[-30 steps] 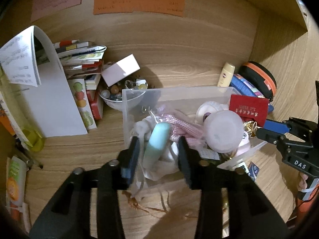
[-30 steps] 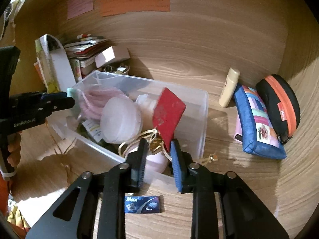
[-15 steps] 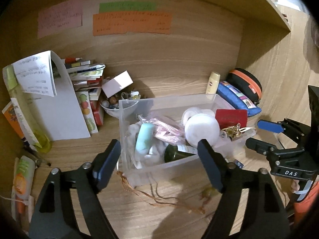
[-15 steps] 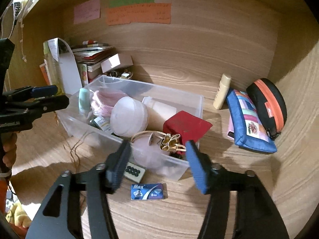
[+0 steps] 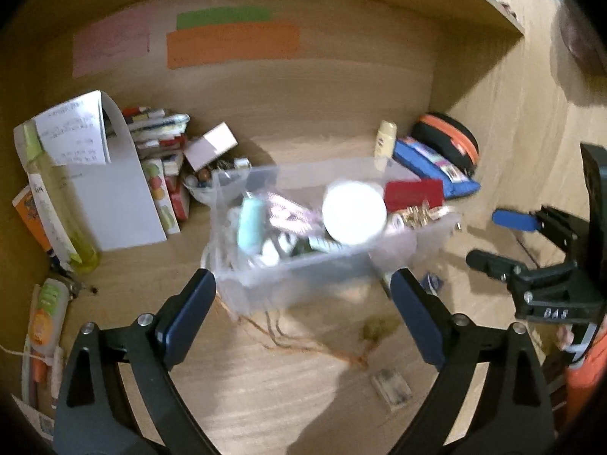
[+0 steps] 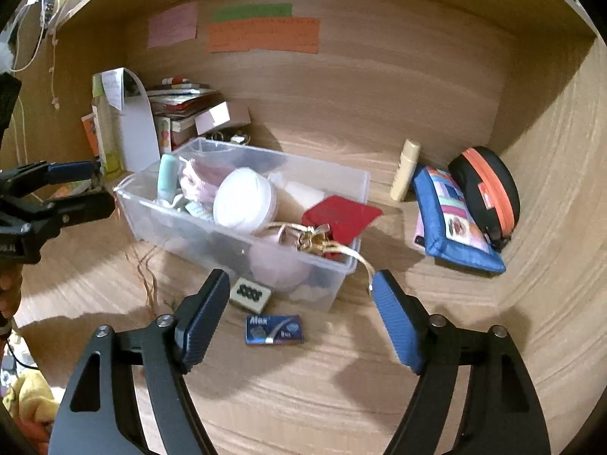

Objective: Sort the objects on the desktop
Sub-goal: 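Grasp small glass vial with left tool while right tool grasps Max blade pack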

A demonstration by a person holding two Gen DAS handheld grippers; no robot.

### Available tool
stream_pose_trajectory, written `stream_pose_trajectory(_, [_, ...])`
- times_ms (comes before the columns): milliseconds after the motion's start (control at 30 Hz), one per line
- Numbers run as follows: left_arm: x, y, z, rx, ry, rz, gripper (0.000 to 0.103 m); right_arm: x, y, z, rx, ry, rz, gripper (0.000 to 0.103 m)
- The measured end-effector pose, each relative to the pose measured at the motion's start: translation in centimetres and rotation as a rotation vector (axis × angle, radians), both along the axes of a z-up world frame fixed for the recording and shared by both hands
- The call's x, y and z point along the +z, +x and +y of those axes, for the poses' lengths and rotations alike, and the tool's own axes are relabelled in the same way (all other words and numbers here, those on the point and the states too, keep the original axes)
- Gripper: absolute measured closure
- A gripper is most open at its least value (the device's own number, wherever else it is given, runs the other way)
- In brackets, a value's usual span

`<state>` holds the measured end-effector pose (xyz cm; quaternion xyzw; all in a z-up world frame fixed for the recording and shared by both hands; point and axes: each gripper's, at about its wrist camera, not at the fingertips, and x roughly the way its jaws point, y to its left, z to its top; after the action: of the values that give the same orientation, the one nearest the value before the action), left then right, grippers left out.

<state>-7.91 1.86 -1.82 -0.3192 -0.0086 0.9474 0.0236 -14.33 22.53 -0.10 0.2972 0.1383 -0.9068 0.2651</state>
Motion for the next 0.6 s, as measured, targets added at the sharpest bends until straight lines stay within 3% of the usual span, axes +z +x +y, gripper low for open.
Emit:
stream_pose_trajectory(233, [-3.4,1.3,2.1,-0.043,-0.001,-0.099,0.009,-1.9,0.4,1.0,-0.019,0.028,-0.046,0.028])
stream_pose_trajectory(367, [-4.9,1.7,3.1,-0.105,0.057,-0.174,0.009,-3.1,0.2,1.2,-0.021,0.042,-0.084,0.027])
stream_pose_trajectory(533, [-6.3,2.0,4.9,-0.126,-0.002,-0.207,0.009,-5.4,-0.6,1.4,-0.033,0.040,-0.171,0.023])
stream_pose_trajectory(600, [-6.7,2.0,5.4,-0.136,-0.003,-0.213,0.020,-6.0,-0.8,1.3,-0.034,0.044,-0.190,0.023])
